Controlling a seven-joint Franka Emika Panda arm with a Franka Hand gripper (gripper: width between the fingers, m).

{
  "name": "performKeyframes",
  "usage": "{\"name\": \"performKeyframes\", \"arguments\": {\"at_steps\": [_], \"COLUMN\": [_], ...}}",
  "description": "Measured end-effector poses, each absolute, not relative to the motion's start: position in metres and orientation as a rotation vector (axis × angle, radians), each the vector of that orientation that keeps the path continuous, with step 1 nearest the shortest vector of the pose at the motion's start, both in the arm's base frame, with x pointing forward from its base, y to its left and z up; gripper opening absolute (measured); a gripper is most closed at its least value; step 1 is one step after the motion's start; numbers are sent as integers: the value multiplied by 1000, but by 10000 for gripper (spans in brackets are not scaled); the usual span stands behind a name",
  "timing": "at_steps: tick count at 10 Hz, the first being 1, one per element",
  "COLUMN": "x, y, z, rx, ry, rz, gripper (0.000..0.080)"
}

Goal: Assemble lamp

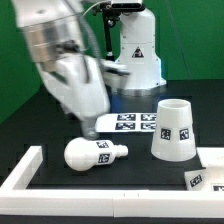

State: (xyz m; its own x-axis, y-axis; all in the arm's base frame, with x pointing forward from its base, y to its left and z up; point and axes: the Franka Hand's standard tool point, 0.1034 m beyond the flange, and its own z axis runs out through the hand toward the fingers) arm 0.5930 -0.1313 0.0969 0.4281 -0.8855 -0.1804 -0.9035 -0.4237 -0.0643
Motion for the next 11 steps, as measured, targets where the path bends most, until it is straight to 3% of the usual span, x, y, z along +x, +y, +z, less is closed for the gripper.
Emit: {"name": "performKeyframes", "arguments": {"at_steps": [6,11], "x": [558,554], "y": [-166,-181], "z": [86,77], "rx": [-2172,-2096], "ry": [1619,1624], "rz": [699,780], "gripper": [698,698]}}
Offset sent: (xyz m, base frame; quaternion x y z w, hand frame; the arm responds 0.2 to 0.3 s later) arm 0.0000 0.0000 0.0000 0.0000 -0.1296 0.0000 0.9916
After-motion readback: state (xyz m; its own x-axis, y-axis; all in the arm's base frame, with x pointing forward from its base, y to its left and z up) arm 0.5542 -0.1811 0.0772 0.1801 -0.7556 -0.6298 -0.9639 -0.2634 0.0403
